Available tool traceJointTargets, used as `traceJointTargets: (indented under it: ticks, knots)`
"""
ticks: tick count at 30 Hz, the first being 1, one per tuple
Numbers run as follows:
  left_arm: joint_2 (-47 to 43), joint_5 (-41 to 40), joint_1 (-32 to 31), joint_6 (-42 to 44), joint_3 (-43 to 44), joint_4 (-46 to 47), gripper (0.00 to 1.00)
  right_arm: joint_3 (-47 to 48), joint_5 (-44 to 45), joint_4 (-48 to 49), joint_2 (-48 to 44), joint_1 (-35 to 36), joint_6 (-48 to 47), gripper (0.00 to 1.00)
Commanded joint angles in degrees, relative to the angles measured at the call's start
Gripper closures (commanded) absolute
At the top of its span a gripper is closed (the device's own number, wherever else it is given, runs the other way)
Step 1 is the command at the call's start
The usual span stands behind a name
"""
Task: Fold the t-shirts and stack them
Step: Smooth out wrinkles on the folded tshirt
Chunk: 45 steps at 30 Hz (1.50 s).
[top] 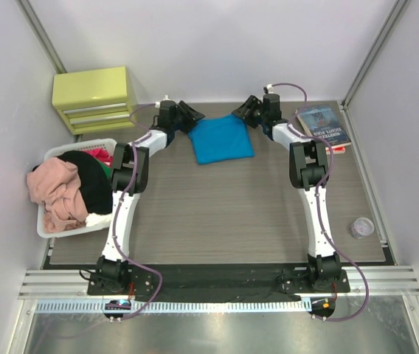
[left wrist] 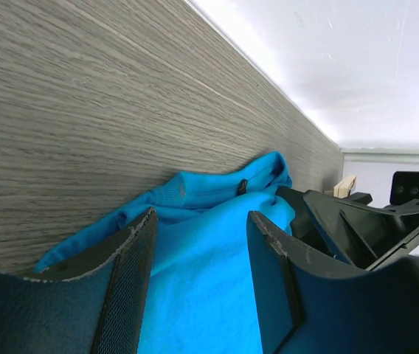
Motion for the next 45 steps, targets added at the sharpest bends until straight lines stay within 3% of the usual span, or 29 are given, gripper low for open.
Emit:
traceJointTargets:
  ticks: [1, 3, 5, 8, 9, 11, 13, 18, 24, 27, 32, 35, 38, 45]
  knots:
    - [-0.6, -0.3, 1.7, 0.9, 2.1, -2.4, 0.46, 2.3, 3.6, -3.0, -3.3, 0.0, -5.2, 0.39]
    - [-1.4, 4.1, 2.0, 2.0, 4.2, -3.6, 0.46, 5.2, 0.3, -5.7, -4.4, -0.1, -5.7, 0.37]
    - [-3.6, 7.5, 2.1, 6.9, 7.4, -7.9, 0.44, 10.9, -2.4, -10.7, -6.2, 0.0, -7.8, 0.25]
    - [-10.7, 9.3, 2.1, 15.8, 11.7, -18.2, 0.26, 14.0, -2.8, -19.3, -14.3, -0.1, -10.9, 0.03]
    - [-15.3, 8.5, 2.0, 17.5, 12.0, -21.8, 0.17, 12.9, -1.3, -21.4, -17.1, -0.1, -13.1, 0.00]
    - [-21.1, 5.9, 1.9, 21.8, 9.7, -31.1, 0.10, 5.6, 2.7, -26.1, -26.4, -0.1, -15.1, 0.00]
    - [-29.8, 1.6, 2.0, 24.2, 4.0, -39.1, 0.00, -4.7, 5.7, -28.3, -32.6, -0.1, -17.6, 0.00]
    - [-47.4, -6.8, 1.6, 27.0, -18.9, -45.5, 0.00, -28.1, 13.7, -32.7, -51.6, -0.1, -17.4, 0.00]
    - [-64.9, -7.8, 0.8, 23.7, -41.0, -45.7, 0.00, -44.9, 21.6, -38.5, -68.4, -0.2, -15.1, 0.00]
    - [-69.2, -8.5, 0.5, 22.7, -46.7, -45.0, 0.00, -50.7, 22.0, -40.8, -73.5, -0.2, -13.0, 0.00]
    - [-70.5, -7.6, -0.3, 21.2, -49.9, -44.2, 0.02, -53.9, 16.8, -38.2, -72.1, -0.2, -10.9, 0.00]
    - [-70.4, -7.8, -1.8, 19.8, -51.2, -41.5, 0.03, -53.2, 11.4, -29.0, -64.5, 0.4, -11.1, 0.10]
    - [-68.7, -6.8, -2.7, 18.0, -52.1, -38.1, 0.08, -48.8, 9.3, -21.2, -53.3, 0.8, -11.2, 0.16]
    - [-65.3, -5.7, -3.7, 17.2, -50.8, -35.8, 0.12, -30.6, 6.5, -19.3, -35.2, 1.8, -14.2, 0.25]
